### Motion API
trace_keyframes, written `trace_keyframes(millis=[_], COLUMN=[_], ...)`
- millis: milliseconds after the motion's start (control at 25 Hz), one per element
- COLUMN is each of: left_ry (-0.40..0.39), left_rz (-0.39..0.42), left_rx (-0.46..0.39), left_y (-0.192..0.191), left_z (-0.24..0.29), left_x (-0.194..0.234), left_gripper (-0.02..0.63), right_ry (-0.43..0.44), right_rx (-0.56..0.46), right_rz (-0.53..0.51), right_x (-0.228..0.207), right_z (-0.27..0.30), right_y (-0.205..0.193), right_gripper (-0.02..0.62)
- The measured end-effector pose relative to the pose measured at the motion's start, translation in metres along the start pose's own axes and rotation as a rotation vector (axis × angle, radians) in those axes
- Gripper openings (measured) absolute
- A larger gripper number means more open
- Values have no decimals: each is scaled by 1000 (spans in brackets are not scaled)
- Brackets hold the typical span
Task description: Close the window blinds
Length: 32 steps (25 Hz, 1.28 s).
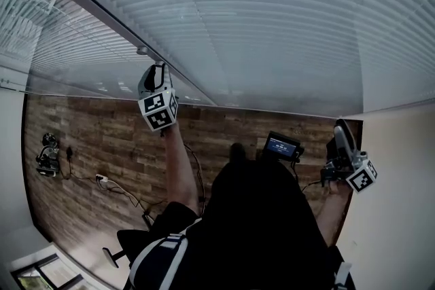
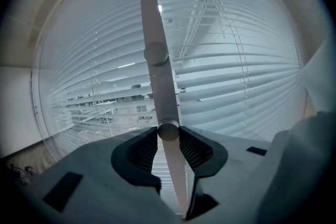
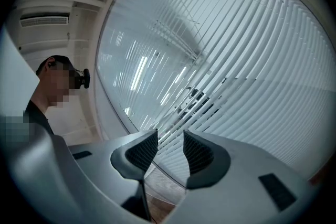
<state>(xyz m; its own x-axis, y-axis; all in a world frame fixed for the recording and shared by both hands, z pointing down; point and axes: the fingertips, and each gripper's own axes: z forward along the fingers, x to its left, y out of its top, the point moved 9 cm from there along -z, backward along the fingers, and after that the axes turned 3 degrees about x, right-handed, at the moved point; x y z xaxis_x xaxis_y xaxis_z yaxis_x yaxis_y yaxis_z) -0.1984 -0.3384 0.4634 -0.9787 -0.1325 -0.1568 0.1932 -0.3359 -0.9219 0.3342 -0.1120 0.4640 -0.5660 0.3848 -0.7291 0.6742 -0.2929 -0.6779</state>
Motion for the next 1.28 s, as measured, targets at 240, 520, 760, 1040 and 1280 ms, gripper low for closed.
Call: trace_keyframes(millis=[240, 520, 760, 1040, 1280], left_ry=[-111, -275, -447, -457, -406], left_rz=[-267, -443, -540, -581, -540], left_rx=[-126, -116, -115, -160, -200], left_y=[-22, -76, -99, -105, -112], left_z=[-12, -26, -50, -102, -173], left_x=[4, -3, -28, -33, -49], left_gripper=[138, 138, 138, 138, 138], right_ry=[-45, -91, -96, 11, 136], right_rx=[-30, -55, -26, 38, 97], right_rz=[22, 80, 104, 108, 70], right_x=[1, 10, 41, 47, 54], right_z=[-11, -12, -13, -1, -27], right_y=[-5, -26, -35, -34, -36], right_gripper=[155, 155, 155, 155, 155])
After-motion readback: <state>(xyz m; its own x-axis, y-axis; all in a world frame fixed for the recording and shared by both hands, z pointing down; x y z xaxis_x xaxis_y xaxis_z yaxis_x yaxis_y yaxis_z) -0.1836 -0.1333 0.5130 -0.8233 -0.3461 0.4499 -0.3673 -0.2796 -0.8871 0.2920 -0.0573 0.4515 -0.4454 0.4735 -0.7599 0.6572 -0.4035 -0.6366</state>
